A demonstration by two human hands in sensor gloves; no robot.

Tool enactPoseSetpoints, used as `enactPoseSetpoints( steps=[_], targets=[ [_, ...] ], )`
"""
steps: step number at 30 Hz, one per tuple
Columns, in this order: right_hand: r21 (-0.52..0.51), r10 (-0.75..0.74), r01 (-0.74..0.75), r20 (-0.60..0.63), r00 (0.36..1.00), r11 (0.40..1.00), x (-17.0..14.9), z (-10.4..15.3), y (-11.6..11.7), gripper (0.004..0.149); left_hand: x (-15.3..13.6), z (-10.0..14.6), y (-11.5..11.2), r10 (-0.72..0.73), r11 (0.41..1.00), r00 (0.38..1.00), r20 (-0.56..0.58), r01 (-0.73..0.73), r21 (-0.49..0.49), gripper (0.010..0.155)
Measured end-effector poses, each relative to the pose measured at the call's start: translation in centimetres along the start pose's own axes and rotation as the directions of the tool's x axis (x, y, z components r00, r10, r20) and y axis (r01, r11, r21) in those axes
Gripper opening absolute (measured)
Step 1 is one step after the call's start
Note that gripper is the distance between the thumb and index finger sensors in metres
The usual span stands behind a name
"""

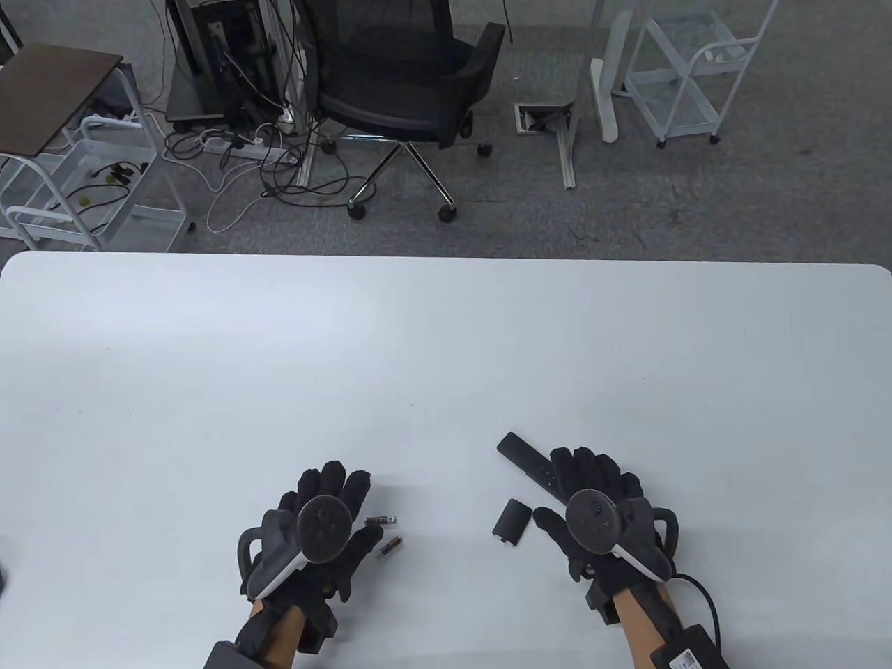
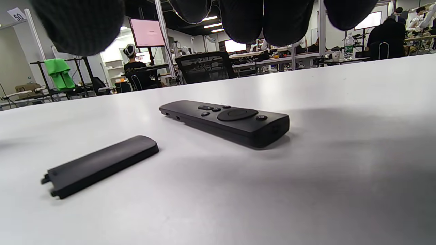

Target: Fit batteries into remote control, then fit battery cover

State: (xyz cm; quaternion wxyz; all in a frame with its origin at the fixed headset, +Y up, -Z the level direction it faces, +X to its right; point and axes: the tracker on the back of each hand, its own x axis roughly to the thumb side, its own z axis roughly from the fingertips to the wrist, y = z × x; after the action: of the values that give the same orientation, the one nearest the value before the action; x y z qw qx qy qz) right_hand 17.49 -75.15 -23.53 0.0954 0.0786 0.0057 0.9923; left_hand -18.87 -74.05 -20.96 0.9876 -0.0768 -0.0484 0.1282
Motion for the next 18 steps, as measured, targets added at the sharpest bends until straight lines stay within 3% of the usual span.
enactPoseSetpoints(
  steps=[13, 18],
  targets=[
    [0.109, 0.190, -0.191, 0.016, 0.982, 0.976, 0.7, -1.7, 3.4, 0.090, 0.1, 0.1, -0.1, 0.004, 1.000, 1.000, 0.010, -0.004, 0.000, 0.078],
    [0.100, 0.222, -0.221, 0.004, 0.975, 0.970, 0.9, -2.0, 3.9, 0.087, 0.1, 0.1, -0.1, 0.002, 1.000, 1.000, 0.014, -0.002, -0.008, 0.078]
  ],
)
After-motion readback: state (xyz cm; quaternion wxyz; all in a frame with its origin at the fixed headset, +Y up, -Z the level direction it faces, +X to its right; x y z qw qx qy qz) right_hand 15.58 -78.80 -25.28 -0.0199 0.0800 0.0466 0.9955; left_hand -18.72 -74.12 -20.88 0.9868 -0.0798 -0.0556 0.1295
